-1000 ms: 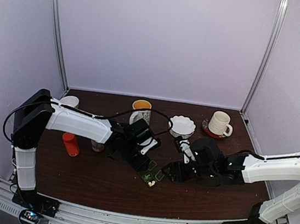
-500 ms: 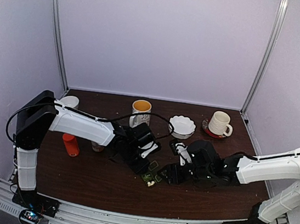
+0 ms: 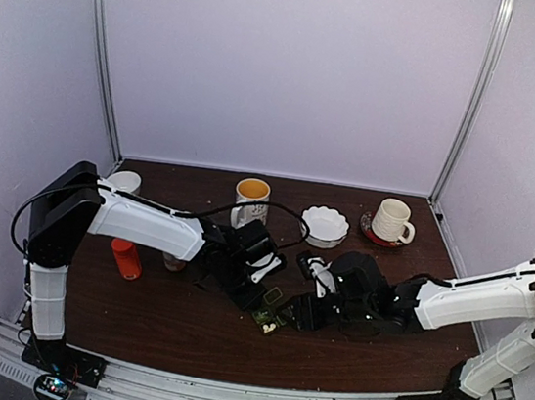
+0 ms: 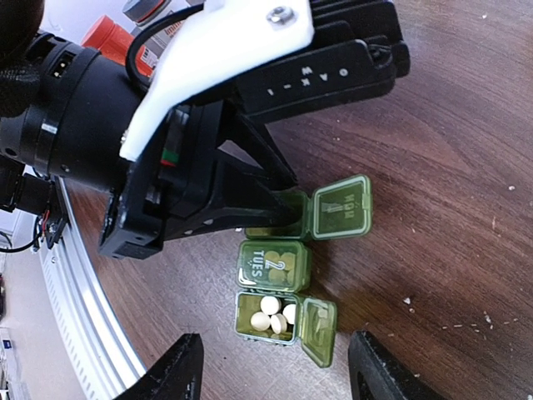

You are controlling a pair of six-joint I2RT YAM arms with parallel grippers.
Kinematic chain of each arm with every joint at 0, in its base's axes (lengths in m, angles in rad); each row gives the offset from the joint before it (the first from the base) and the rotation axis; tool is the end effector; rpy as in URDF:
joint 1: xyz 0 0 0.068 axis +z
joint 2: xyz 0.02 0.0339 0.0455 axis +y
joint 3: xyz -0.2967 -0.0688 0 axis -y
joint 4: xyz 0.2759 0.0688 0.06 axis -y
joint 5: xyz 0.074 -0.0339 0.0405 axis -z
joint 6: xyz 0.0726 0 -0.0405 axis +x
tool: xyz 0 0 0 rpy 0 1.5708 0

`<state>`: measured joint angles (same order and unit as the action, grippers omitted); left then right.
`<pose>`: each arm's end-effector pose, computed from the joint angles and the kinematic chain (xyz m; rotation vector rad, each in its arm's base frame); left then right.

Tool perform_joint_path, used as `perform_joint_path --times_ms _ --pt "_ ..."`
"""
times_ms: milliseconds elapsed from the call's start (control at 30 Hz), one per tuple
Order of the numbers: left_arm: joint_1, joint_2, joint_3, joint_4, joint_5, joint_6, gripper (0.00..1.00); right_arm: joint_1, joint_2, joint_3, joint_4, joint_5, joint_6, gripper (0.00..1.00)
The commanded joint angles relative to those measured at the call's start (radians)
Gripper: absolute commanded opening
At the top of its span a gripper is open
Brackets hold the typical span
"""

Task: Sort the pills into containers
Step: Hold the pill container at the center of the board, then close the lid of the pill container in the compartment of the pill container.

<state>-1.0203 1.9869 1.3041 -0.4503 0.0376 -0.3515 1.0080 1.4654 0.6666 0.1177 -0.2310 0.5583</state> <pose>0.2351 -0.3883 0.1246 0.9280 2.6354 -0.4342 0.1656 0.2936 0.1616 -0.6832 2.3749 1.0328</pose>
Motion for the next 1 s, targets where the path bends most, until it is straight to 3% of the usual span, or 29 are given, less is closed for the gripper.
perform_joint_path --times_ms 0,300,600,967 --pt "-0.003 0.013 0.017 0.006 -0.008 -0.009 0.24 -0.004 0.019 -0.018 0.052 -0.034 0.018 0.63" --pt "-0.007 0.019 0.018 0.004 -0.006 -0.013 0.16 -0.001 0.041 -0.031 0.113 -0.099 0.038 0.6" --pt "-0.023 0.026 0.049 -0.028 -0.022 -0.017 0.05 0.0 0.061 -0.04 0.169 -0.155 0.038 0.3" --pt "-0.027 0.051 0.082 -0.073 -0.022 -0.053 0.0 0.006 0.142 -0.04 0.241 -0.193 0.059 0.29"
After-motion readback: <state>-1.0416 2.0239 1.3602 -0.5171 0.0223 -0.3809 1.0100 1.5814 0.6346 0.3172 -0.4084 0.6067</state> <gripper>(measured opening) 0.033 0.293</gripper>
